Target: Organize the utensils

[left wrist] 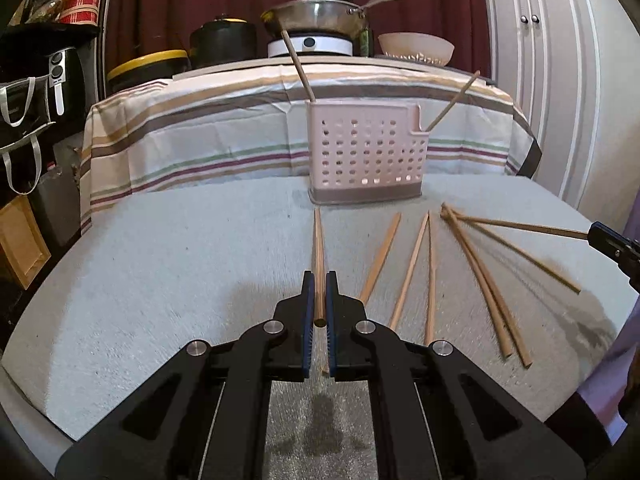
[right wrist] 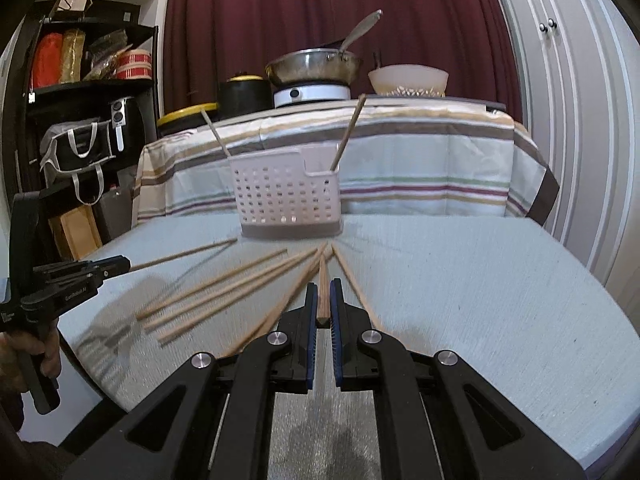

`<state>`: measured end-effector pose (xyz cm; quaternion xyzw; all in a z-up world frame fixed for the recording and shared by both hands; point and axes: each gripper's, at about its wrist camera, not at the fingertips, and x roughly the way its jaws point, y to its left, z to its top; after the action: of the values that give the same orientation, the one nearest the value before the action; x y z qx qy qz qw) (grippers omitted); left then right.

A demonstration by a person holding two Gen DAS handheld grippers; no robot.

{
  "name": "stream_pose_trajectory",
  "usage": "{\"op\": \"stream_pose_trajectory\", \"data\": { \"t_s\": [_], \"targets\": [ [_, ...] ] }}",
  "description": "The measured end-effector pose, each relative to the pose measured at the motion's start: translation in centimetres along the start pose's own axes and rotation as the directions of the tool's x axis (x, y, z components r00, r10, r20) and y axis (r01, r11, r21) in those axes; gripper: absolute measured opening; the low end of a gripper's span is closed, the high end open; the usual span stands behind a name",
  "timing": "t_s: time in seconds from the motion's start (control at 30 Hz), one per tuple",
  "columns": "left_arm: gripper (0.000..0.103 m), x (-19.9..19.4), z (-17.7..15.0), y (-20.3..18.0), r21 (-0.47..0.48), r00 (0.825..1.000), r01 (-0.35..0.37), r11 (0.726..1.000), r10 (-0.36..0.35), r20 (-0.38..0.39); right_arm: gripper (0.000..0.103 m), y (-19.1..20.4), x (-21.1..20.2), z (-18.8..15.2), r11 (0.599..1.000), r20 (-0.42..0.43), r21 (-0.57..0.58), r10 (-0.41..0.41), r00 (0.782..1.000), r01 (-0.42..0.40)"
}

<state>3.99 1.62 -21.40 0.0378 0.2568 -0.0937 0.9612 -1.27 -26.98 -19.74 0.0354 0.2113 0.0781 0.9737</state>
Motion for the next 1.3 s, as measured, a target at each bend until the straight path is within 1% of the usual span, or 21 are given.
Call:
{"op": "stream_pose_trajectory", "data": {
  "t_s": [0.37, 0.57, 0.73, 0.9, 1.1, 1.3],
  "targets": [
    [0.006, -2.1, 2.6, 0.2, -0.014, 0.997, -0.004, 1.0, 0.005, 0.074, 0.007, 0.0, -1.1, 2.5, 1.0, 0.065, 0.001, -0.004, 0.998, 0.004],
    [0.006, -3.4, 4.5, 0.4, -0.02, 0.992, -0.003, 1.0, 0.005, 0.124, 0.007, 0.0, -1.6, 4.3, 1.0, 0.098, 0.004, 0.003, 0.995, -0.003],
    [0.006, -3.7, 6.3, 0.8, -0.027, 0.989, 0.001, 1.0, 0.003, 0.15, 0.007, -0.1, -1.3, 5.7, 1.0, 0.105, 0.01, 0.014, 0.994, -0.015],
    [0.006, -3.1, 7.8, 1.3, -0.035, 0.988, 0.008, 0.999, -0.002, 0.157, 0.007, 0.0, -0.1, 7.0, 1.0, 0.099, 0.001, 0.02, 0.995, -0.02],
    [0.006, -1.6, 10.1, 2.0, -0.058, 0.987, 0.017, 0.998, -0.008, 0.16, 0.007, -0.3, 1.6, 9.2, 1.0, 0.127, -0.008, 0.026, 0.992, -0.025],
    [0.006, -0.5, 12.0, 2.1, -0.05, 0.987, 0.012, 0.999, -0.004, 0.162, 0.007, -0.6, 3.5, 10.9, 1.0, 0.152, -0.006, 0.028, 0.988, -0.027]
  ]
}}
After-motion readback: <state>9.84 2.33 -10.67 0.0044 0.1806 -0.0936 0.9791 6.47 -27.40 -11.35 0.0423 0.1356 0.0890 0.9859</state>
